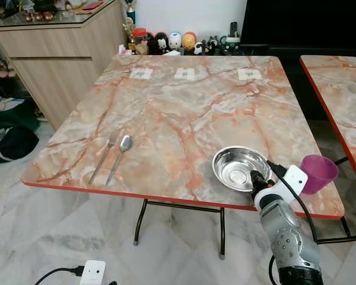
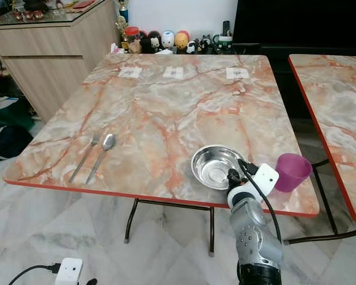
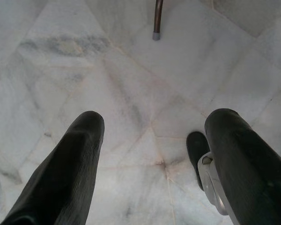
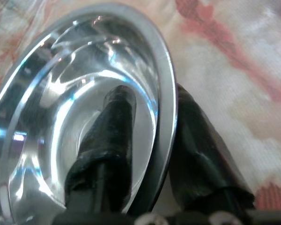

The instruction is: Setting the table

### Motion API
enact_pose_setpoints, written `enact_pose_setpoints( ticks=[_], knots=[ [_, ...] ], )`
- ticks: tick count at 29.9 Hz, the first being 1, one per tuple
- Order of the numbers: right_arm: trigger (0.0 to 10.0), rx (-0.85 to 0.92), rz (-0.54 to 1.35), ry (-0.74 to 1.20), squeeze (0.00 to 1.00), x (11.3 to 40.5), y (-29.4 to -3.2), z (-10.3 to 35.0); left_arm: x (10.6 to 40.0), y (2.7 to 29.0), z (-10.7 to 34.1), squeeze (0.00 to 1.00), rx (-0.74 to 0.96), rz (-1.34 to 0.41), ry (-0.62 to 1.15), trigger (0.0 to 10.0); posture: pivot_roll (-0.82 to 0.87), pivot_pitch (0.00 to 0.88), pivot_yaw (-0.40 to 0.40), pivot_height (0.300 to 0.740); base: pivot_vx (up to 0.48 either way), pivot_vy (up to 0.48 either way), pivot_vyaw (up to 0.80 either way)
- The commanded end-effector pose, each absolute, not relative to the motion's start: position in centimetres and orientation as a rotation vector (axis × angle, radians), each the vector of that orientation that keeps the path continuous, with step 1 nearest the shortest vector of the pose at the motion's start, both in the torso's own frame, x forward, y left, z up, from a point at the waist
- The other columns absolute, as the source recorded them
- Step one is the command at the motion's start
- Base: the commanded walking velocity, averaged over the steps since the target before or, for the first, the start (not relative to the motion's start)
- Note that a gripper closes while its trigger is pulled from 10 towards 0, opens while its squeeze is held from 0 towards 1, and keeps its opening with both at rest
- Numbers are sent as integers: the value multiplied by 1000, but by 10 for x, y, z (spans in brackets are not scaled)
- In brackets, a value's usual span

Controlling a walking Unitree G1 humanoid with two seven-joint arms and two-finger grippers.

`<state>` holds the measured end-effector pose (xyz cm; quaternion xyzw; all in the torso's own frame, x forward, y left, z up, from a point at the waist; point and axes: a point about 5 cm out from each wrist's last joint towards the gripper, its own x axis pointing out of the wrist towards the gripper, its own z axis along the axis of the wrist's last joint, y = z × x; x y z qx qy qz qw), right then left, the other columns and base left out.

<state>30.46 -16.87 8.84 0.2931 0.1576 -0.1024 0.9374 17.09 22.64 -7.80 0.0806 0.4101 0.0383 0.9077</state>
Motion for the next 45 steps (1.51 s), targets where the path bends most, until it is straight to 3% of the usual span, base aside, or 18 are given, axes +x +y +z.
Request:
enact_pose_setpoints(
  ticks=[1,15,21,22,23,40,45],
  knots=[
    [0,586,-189,313,0,308,-165,91,168,230,-79,0,186,82,865,10000,-62,30,48,732,0,0,0],
    [0,608,-112,115,0,310,-164,109,168,229,-79,0,190,79,871,10000,-62,23,47,732,0,0,0],
    [0,640,-84,-148,0,309,-168,142,167,230,-80,0,203,79,879,10000,-70,16,52,732,0,0,0],
    [9490,625,-63,-194,0,308,-167,149,167,230,-80,0,210,75,878,10000,-74,12,54,732,0,0,0],
    [10000,598,-29,-264,0,306,-165,159,167,230,-79,0,215,70,877,10000,-79,4,54,732,0,0,0],
    [10000,481,-1,-325,0,305,-160,163,166,226,-81,0,253,35,889,10000,-90,0,49,732,0,-85,0],
    [10000,477,-7,-332,0,305,-161,164,166,225,-81,0,255,33,891,10000,-93,0,47,732,0,-480,0]
  ],
)
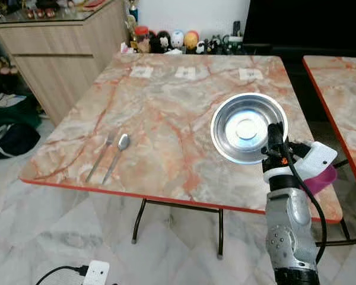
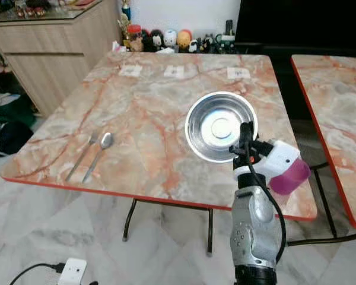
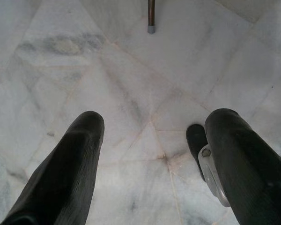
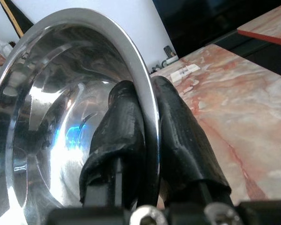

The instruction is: Setting the table

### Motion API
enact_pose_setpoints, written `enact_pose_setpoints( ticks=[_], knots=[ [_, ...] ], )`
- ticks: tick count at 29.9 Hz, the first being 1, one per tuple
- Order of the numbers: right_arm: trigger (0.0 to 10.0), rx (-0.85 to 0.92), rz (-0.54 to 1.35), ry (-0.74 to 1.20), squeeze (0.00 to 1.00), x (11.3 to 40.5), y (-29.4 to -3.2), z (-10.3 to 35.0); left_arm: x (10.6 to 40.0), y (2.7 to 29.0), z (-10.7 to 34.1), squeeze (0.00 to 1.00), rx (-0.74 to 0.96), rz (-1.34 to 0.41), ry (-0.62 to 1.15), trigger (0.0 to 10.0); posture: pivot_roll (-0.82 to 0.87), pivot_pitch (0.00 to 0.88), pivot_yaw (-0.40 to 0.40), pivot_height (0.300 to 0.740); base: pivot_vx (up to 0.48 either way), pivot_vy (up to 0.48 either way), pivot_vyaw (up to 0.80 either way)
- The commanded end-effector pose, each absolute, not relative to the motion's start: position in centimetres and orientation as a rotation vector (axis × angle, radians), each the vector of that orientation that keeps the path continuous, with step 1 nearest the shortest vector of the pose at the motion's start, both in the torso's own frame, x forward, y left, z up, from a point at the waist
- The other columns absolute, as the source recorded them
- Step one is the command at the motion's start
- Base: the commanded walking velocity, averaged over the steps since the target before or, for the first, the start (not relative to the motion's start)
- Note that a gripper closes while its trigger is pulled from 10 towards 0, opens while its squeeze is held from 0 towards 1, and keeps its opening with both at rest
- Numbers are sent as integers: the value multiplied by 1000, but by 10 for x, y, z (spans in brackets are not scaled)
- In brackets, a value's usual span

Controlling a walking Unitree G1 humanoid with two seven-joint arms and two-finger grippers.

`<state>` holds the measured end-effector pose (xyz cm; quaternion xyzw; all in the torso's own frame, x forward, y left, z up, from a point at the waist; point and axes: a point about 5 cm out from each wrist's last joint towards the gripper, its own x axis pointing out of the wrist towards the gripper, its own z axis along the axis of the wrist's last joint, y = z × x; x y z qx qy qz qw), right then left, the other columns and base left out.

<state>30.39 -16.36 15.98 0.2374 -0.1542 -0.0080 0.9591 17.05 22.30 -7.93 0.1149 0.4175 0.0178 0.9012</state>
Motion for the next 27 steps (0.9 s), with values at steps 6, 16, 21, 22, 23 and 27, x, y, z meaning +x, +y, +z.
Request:
enact_pose_setpoints(
  ticks=[6,16,21,22,23,27],
  knots=[
    [10000,490,-33,-319,0,307,-167,164,169,224,-80,0,251,35,885,10000,-93,0,43,732,0,-480,-386],
    [10000,467,-53,-328,0,306,-169,165,171,224,-80,0,242,51,879,10000,-87,0,35,732,0,-480,-301],
    [10000,467,-59,-336,0,308,-170,167,171,224,-80,0,237,56,880,10000,-89,0,35,732,0,-480,0],
    [10000,468,-62,-338,0,309,-171,167,171,224,-80,0,236,57,879,10000,-90,1,35,732,0,-480,0],
    [10000,468,-62,-338,0,309,-171,167,171,224,-80,0,236,57,879,10000,-90,1,35,732,0,-480,0],
    [10000,465,-80,-336,0,308,-173,166,171,224,-80,0,233,54,878,10000,-94,7,40,732,0,-480,0]
  ],
)
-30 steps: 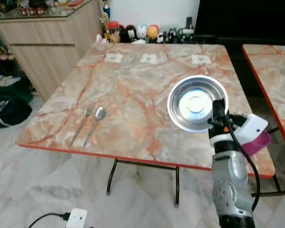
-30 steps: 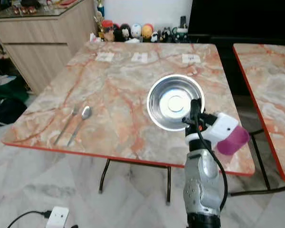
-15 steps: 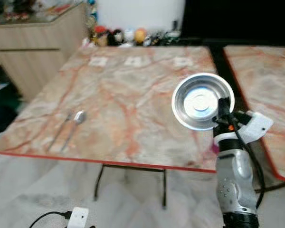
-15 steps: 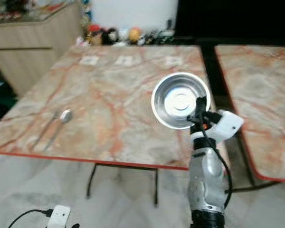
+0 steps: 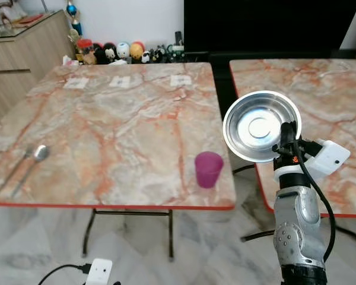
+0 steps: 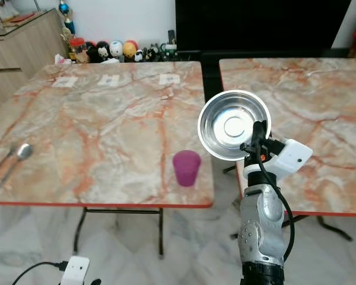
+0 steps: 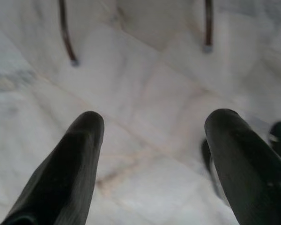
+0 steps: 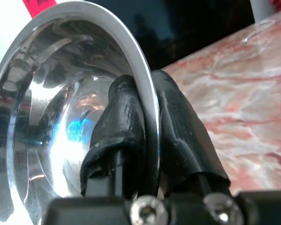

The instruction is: Setting the table

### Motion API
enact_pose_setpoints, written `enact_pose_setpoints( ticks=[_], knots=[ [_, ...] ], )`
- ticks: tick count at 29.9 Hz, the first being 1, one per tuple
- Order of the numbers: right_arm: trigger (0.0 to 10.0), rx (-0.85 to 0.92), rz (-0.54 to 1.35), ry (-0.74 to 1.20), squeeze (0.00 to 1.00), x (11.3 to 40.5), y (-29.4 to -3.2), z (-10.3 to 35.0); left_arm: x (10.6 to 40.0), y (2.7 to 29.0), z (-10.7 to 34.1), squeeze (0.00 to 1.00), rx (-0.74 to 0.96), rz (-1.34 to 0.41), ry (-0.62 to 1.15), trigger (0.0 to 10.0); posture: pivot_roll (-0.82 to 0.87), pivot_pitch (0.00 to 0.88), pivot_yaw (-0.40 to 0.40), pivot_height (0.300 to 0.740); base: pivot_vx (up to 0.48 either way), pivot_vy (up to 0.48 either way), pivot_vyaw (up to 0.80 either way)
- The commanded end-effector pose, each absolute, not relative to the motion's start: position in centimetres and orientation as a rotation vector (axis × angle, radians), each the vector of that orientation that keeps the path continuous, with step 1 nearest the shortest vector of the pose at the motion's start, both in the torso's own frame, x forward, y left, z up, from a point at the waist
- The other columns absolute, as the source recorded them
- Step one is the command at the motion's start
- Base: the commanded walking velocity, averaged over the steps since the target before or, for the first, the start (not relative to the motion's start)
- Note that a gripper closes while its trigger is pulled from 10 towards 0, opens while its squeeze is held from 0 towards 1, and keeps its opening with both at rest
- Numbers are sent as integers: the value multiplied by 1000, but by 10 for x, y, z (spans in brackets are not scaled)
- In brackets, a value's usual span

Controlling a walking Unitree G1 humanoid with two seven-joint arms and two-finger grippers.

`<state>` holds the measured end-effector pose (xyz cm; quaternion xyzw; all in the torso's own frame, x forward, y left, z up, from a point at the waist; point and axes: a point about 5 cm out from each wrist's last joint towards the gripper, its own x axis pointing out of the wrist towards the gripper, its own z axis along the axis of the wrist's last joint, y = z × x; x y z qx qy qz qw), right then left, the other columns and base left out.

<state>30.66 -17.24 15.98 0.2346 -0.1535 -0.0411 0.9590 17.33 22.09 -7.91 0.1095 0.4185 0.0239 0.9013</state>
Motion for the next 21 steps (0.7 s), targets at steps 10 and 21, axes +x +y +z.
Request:
enact_pose_setpoints(
  ticks=[10,21],
  knots=[
    [10000,461,-131,-317,0,309,-182,161,166,225,-82,0,233,56,897,10000,-99,18,42,732,0,-478,0],
    [10000,468,-204,-292,0,309,-191,155,164,223,-84,0,224,58,907,10000,-100,21,38,732,0,-479,-402]
  ],
)
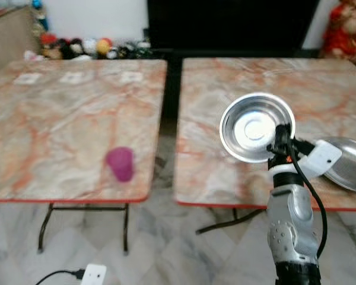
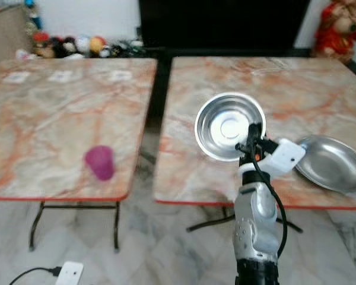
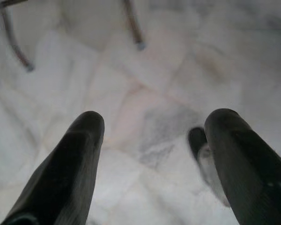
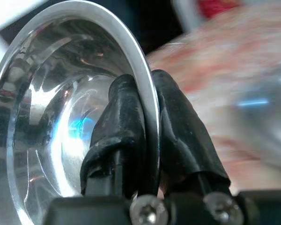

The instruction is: Setting the table

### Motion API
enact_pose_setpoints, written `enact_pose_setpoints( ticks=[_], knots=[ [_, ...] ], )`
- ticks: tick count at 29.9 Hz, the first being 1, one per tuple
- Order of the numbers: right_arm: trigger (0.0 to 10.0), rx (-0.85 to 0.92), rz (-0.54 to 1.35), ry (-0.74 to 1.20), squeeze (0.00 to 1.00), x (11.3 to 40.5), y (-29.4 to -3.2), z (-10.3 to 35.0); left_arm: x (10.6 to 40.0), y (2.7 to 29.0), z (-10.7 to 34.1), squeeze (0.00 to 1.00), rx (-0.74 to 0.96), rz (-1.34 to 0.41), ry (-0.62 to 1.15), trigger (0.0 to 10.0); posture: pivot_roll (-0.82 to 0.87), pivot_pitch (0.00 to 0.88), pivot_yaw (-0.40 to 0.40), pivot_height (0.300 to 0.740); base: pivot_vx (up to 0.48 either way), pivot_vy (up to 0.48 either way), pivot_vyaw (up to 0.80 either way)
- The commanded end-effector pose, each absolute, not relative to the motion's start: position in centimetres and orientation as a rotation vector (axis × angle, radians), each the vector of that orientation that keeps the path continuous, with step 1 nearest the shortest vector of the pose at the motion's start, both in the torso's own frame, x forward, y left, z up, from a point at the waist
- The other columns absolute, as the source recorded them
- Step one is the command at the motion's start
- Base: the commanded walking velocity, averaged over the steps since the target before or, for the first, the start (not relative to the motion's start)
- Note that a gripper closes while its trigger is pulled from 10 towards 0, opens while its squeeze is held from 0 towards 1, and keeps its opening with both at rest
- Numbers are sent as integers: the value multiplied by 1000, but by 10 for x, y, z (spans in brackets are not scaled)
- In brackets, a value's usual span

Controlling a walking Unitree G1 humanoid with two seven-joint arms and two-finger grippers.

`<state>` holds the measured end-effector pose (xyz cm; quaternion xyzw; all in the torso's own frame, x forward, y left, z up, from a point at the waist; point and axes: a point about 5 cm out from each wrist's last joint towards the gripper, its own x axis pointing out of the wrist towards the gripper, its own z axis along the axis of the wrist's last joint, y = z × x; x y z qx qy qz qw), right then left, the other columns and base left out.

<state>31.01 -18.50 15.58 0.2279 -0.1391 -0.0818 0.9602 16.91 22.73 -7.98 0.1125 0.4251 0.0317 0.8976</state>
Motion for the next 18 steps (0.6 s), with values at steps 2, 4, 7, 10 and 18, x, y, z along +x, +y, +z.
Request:
enact_pose_setpoints(
  ticks=[2,4,7,10,18],
  knots=[
    [10000,464,-212,-292,0,309,-193,155,163,223,-84,0,224,59,908,10000,-100,24,38,732,0,-472,0],
    [10000,458,-221,-291,0,309,-194,155,163,223,-84,0,223,59,911,10000,-96,25,36,732,0,-291,0],
    [10000,452,-260,-280,0,310,-199,153,162,224,-84,0,224,68,912,10000,-95,24,34,732,0,0,0],
    [10000,457,-294,-274,0,312,-205,152,162,224,-84,0,224,68,913,10000,-94,24,36,732,0,0,0],
    [10000,454,-404,-254,0,321,-227,153,162,225,-84,0,202,75,905,10000,-89,23,37,732,0,0,0]
  ],
)
